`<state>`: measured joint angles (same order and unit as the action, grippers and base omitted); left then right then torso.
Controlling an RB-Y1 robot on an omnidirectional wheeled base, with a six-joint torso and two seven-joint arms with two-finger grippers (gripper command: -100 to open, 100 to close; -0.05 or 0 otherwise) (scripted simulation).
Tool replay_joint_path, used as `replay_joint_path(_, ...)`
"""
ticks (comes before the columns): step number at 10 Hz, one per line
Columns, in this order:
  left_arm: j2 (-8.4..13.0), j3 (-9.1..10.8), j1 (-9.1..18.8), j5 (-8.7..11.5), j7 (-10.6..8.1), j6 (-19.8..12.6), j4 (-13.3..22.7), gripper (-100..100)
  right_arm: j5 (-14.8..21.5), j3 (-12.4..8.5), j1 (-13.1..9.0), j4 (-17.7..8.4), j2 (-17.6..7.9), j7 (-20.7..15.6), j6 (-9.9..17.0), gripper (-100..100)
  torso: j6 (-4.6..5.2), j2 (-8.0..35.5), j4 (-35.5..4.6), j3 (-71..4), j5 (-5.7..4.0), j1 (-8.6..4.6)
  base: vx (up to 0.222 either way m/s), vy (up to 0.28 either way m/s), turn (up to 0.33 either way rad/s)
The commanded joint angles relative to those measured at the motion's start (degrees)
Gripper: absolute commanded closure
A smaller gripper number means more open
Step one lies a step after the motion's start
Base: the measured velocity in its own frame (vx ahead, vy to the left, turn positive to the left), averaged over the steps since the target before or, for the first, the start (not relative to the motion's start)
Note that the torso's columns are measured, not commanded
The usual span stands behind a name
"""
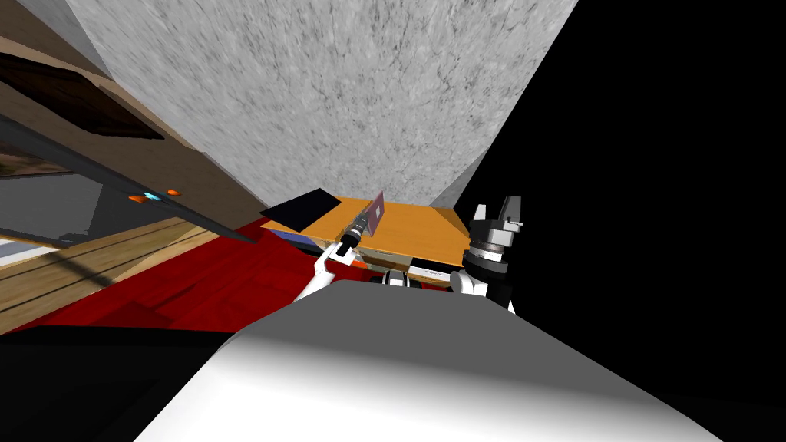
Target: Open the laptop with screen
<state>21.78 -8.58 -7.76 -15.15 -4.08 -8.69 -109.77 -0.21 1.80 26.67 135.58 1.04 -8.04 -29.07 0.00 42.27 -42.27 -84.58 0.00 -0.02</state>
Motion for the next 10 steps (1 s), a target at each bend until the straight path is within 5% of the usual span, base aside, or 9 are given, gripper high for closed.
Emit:
replay_joint_path(1, -0.01, 0.0, -0.01, 0.0, 0.0, 0.02, -0.01, 100, 0.0, 0.0, 0.0, 0.0, 0.0, 0.0, 0.0, 0, 0.0, 0.05, -0.02, 0.03, -0.01, -0.02, 0.0, 0.0, 0.0)
replay_joint_path(9, -6.43, 0.25, 0.91, 8.68, -7.9, 0.94, 1.83, 100, 0.0, -0.01, 0.0, 0.0, -0.01, 0.0, 0.0, 0, 0.02, -0.09, 0.1, -0.06, 0.06, 0.0, 0.006, 0.117, 0.013)
replay_joint_path(10, -5.79, 0.23, 0.9, 7.55, -6.67, 0.81, 1.77, 100, 0.0, -0.01, 0.0, 0.0, -0.01, 0.0, 0.0, 0, 0.02, -0.11, 0.03, -0.05, 0.1, 0.18, 0.01, 0.081, -0.003)
